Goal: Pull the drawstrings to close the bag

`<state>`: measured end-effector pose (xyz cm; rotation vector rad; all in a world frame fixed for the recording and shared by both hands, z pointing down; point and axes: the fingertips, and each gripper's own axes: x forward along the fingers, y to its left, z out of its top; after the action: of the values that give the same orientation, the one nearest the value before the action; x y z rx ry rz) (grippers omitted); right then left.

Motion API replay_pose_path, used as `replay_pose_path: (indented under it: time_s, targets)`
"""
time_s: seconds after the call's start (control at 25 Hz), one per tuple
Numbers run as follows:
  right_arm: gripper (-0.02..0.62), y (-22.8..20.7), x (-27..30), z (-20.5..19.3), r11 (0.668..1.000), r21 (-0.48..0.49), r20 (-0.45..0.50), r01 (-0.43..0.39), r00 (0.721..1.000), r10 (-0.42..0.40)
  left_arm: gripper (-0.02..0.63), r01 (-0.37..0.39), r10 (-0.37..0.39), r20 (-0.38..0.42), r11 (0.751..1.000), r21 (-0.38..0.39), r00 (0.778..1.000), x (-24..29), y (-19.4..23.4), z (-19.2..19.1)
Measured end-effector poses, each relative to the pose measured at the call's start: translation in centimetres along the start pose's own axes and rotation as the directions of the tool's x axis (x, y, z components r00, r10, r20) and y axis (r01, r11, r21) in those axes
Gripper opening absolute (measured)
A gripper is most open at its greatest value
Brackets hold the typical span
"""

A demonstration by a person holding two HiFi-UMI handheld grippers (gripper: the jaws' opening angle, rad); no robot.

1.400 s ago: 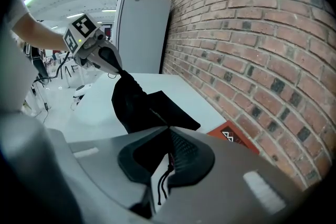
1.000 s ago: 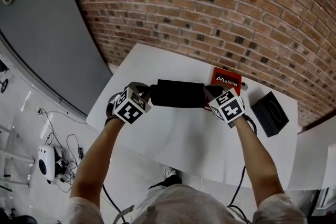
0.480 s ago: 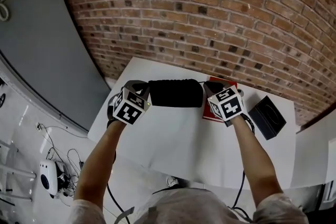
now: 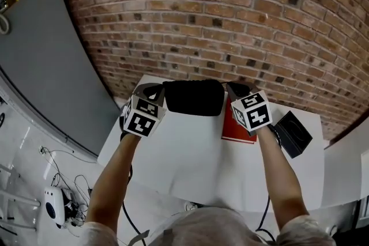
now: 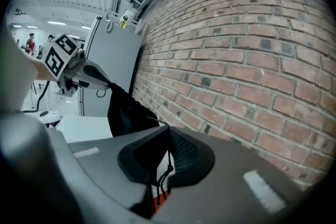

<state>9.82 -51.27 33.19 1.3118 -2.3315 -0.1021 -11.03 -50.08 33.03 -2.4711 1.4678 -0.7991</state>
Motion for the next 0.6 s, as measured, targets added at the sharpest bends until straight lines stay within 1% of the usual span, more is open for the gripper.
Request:
replay_pose_path:
  time_s: [0.12,0.24,0.4,0.48,0.6]
  targets:
    - [0.005,-0.9,-0.5,1.4,0.999,0.011,0.038,0.032,0.999,-0.032,0.006,-0.013,0.012,0.043,1.000,0.006,0.999,-0.2,0.8,1.9]
    - [0.005,-1.4,-1.0,2.8,0.998,0.030,0.074,0.059,0.995,-0.061,0.006,-0.037,0.037,0.087,0.999,-0.010,0.995,-0.4,1.9,3.4]
    - [0.005,-2.1,-1.8,4.7,0.995,0.046,0.111,0.088,0.990,-0.092,0.006,-0.058,0.062,0.125,0.998,-0.032,0.990,-1.0,2.9,5.5]
    - [0.005,-2.5,-2.5,5.7,0.993,0.061,0.139,0.106,0.984,-0.114,0.006,-0.071,0.074,0.149,0.997,-0.028,0.986,-1.4,3.3,6.5]
    - [0.005,-2.9,-3.4,7.1,0.988,0.075,0.182,0.135,0.972,-0.146,0.006,-0.110,0.112,0.196,0.994,-0.021,0.974,-2.2,3.9,8.0]
